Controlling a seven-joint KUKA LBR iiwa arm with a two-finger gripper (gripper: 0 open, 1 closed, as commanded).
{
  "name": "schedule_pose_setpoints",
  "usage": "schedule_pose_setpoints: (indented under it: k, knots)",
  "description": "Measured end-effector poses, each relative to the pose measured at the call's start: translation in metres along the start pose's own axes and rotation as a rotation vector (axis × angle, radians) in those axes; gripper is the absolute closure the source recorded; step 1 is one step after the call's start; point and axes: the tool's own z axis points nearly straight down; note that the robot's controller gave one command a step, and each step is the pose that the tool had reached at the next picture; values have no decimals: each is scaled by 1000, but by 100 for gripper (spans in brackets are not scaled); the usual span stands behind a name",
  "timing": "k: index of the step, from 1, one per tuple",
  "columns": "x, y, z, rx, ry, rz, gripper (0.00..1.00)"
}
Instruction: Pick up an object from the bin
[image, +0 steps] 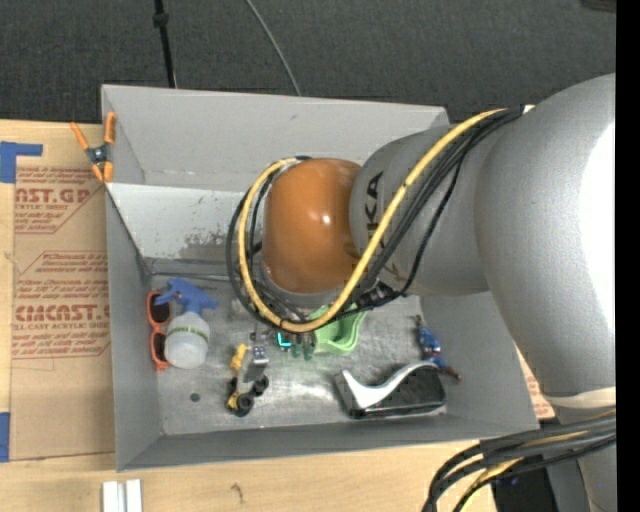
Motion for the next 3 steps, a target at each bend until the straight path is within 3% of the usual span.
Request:
schedule_pose_setpoints:
  k: [1,2,3]
  knots:
    - [-2,-1,-4,-1,-7,1,0]
    - [11,-11,24,-2,-15,-149,0]
    - [13,-34,62,5,11,-481,100]
